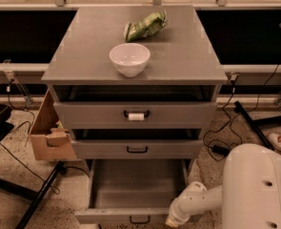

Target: Close bottom drawer

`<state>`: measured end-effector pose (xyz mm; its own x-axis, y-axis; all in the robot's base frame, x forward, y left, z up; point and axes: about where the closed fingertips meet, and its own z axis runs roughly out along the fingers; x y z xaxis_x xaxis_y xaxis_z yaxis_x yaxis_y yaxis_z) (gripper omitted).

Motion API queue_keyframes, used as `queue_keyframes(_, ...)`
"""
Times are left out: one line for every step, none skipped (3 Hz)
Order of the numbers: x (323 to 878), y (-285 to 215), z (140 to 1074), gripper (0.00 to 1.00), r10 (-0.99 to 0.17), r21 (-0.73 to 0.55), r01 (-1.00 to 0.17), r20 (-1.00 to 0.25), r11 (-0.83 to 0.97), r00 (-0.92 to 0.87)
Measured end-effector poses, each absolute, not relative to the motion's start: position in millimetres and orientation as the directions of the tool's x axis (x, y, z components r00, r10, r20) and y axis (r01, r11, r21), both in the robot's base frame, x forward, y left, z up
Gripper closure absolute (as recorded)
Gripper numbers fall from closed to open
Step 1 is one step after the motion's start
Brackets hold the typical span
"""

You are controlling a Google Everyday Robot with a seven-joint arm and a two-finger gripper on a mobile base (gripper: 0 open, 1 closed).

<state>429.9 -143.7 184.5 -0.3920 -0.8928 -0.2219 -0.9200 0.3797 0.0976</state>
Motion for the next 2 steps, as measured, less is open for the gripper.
queue_keyframes(447,-132,172,1.00,-0.886,0.072,-0.923,-0.261,0.379,-0.384)
queue_keyframes(467,-127,163,1.00,-0.884,0.040,-0.926,-0.284,0.375,-0.370)
